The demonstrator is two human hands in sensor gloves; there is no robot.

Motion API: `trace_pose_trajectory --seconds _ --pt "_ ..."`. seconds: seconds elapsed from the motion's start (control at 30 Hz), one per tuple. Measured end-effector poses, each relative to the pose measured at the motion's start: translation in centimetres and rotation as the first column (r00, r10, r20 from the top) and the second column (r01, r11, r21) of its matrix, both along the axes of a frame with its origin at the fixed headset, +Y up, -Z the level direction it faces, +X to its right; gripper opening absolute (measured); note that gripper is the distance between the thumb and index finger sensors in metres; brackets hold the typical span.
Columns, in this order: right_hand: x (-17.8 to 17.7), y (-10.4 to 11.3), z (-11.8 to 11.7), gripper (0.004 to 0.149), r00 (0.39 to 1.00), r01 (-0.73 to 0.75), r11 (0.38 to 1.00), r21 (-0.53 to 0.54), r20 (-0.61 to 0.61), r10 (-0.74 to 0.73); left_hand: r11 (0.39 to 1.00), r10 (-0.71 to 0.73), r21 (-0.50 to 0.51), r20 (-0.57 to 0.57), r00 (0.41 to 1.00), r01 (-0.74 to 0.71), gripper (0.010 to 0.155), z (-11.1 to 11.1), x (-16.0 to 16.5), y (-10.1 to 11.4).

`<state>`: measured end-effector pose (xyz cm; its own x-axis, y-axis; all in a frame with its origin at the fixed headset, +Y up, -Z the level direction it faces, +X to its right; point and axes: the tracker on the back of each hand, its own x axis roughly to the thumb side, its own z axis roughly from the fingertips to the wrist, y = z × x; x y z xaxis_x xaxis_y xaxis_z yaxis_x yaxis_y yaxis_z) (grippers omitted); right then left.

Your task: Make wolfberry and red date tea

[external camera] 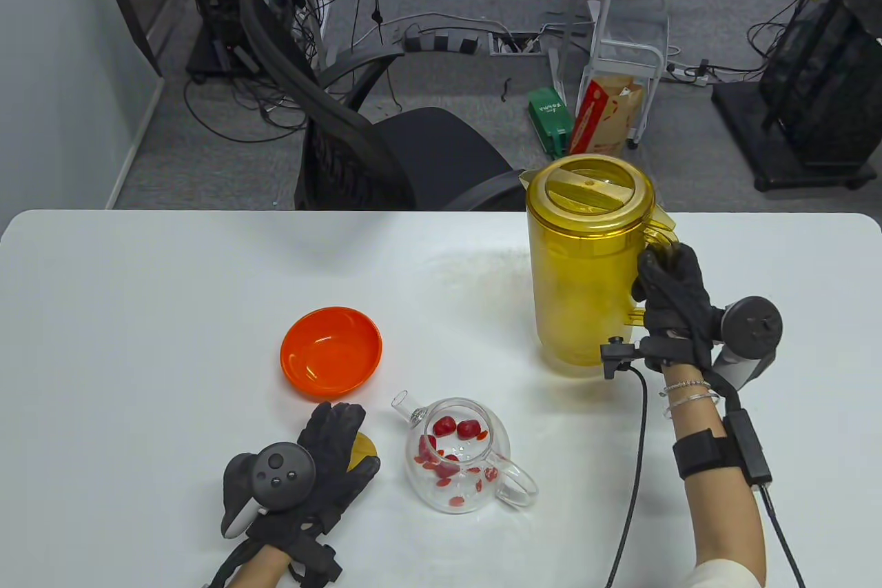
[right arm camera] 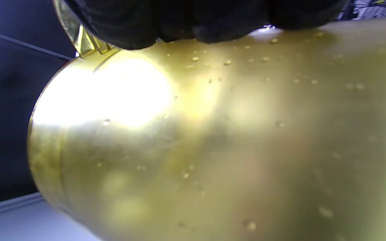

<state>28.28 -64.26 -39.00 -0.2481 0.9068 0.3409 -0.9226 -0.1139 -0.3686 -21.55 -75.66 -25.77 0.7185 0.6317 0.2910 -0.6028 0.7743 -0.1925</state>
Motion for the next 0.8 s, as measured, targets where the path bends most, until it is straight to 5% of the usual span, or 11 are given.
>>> trace_pose_trajectory --seconds 0.2,0.43,0.8 --pt "-0.2 4.2 4.9 0.035 0.984 -0.134 0.991 -0.032 -0.120 0.129 1.000 0.002 0.005 -0.008 1.000 -0.002 0.073 0.0 -0.1 0.0" --pt "-2.0 6.0 9.6 0.035 0.927 -0.316 0.942 -0.109 -0.249 0.282 1.000 0.007 -0.010 -0.004 1.000 -0.007 0.073 0.1 -0.1 -0.1" --pt "-5.6 7.9 12.8 0.036 0.765 -0.608 0.787 -0.102 -0.342 0.546 1.000 -0.003 -0.026 0.014 1.000 0.003 0.073 0.2 0.3 -0.3"
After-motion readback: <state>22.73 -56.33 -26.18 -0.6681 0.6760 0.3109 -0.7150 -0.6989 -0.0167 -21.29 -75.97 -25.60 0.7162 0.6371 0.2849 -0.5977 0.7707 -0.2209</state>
